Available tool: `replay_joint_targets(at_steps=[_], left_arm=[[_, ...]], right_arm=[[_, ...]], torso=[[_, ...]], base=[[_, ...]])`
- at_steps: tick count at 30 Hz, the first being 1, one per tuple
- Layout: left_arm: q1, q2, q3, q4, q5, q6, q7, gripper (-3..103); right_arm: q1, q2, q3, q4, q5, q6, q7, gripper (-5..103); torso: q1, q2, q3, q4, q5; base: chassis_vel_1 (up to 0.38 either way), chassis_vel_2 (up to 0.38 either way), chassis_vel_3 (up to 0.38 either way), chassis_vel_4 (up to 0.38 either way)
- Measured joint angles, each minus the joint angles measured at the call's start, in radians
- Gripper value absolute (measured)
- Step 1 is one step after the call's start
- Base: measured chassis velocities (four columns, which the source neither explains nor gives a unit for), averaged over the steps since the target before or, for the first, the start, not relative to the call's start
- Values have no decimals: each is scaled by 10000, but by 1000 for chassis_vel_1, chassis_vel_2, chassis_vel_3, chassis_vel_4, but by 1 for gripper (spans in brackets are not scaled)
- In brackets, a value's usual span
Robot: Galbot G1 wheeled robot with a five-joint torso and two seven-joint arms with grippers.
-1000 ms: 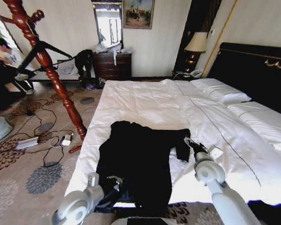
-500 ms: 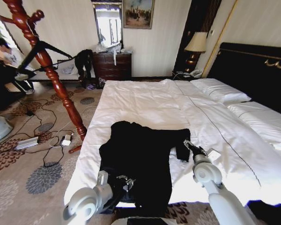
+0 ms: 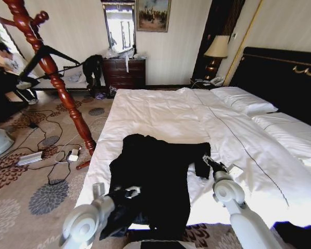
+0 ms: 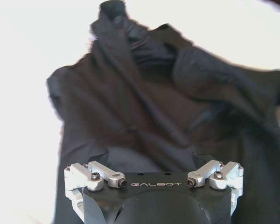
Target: Pick up the clothes from the bed and hang them on the clothes hanger.
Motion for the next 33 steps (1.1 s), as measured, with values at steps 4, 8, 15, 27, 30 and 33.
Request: replay_joint_targets(at_steps=[4,8,15,27,30,33], left_arm=[[27,-225,170,247,317,-45,49,100],[-17,-453,435,493,454,-35,24,100],[510,-276,458,-99,233,174,-259,100],[752,1247,689,-1035,-2591,809,176,100],[388,1510,784,-909,-2606,810,862,100],[101,1661,977,-912,-2179,810,2074,100]], right_arm=[[-67,-3,7,70,-1,0,12,100],[-289,-56,136,230,-4,0,25,100],[-547,-152,341,372,-32,4,33,100],[-629,-8,288,486,-123,5,42,100],[-677,35,285,516,-145,5,43,100],[-752,44,314,539,-151,5,46,100]], torso=[[0,0,0,-2,-3],[0,0,0,-4,-2],[0,0,0,-3,1],[0,0,0,-4,-1],[0,0,0,-4,-2],[0,0,0,-4,-1]], base=[[0,0,0,0],[0,0,0,0],[0,0,0,0],[0,0,0,0],[0,0,0,0],[0,0,0,0]])
